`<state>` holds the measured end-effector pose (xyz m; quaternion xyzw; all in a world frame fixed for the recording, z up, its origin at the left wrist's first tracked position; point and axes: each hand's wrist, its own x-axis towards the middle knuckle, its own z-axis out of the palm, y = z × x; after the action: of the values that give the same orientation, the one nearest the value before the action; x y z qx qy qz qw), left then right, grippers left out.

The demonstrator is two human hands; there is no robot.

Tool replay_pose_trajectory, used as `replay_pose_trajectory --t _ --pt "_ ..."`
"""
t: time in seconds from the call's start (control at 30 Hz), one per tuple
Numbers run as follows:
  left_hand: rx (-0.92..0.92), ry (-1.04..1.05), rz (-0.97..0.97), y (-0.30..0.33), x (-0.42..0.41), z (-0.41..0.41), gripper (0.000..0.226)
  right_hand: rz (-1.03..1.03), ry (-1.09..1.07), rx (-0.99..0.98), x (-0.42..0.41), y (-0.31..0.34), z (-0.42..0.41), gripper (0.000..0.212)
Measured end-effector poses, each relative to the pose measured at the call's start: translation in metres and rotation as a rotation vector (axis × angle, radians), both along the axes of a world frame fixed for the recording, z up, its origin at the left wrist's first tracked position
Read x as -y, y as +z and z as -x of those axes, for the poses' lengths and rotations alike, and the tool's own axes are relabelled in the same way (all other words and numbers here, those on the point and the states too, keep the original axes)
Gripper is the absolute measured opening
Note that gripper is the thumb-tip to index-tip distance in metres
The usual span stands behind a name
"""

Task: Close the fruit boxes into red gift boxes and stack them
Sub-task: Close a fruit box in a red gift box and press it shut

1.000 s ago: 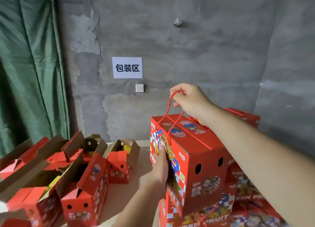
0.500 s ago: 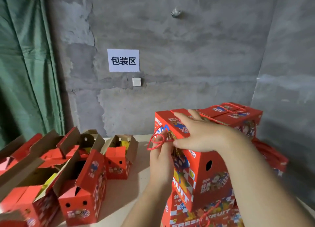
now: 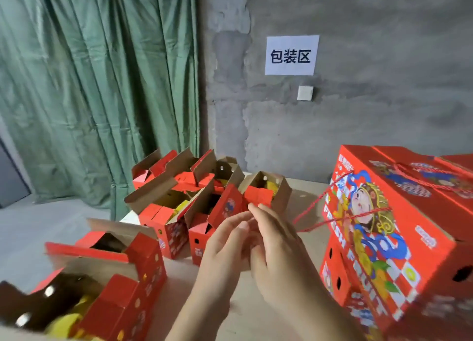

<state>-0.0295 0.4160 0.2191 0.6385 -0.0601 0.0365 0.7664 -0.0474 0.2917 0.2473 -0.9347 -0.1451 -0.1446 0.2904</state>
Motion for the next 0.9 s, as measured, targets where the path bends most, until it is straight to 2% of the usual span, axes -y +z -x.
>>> replay_pose_trajectory --t 0.07,0.2,0.37,0.47,0.57,0.67,0.73,0.8,0.9 --pt "-0.079 0.088 -0.019 -0.028 -0.012 -0.008 0.023 -0.024 0.024 -0.083 -0.009 -0.029 -0.017 0.069" --pt "-0.249 0.154 -0.143 -0.076 -0.035 -0.034 0.030 -0.076 0.015 -0.214 -0.039 -0.083 -0.051 0.064" --pt "-0.277 0.127 -0.295 -0.119 -0.067 -0.106 0.029 -0.086 -0.068 -0.346 -0.076 -0.131 -0.116 0.063" --pt "-0.284 0.113 -0.527 -0.147 -0.091 -0.157 0.044 -0.013 -0.103 -0.403 -0.101 -0.153 -0.164 0.069" --pt "-0.209 0.038 -0.850 -0.169 -0.116 -0.209 0.055 0.152 -0.116 -0.508 -0.123 -0.175 -0.209 0.078" --pt "-0.205 -0.173 -1.257 -0.195 -0.139 -0.244 0.074 0.343 -0.099 -0.659 -0.133 -0.199 -0.239 0.083" --pt "-0.173 -0.289 -1.485 -0.214 -0.153 -0.257 0.088 0.388 -0.114 -0.715 -0.142 -0.214 -0.253 0.083" --pt "-0.121 -0.304 -1.579 -0.227 -0.161 -0.261 0.095 0.392 -0.178 -0.711 -0.152 -0.226 -0.262 0.091" --pt "-0.103 -0.268 -1.525 -0.237 -0.162 -0.260 0.098 0.357 -0.274 -0.674 -0.158 -0.240 -0.271 0.111"
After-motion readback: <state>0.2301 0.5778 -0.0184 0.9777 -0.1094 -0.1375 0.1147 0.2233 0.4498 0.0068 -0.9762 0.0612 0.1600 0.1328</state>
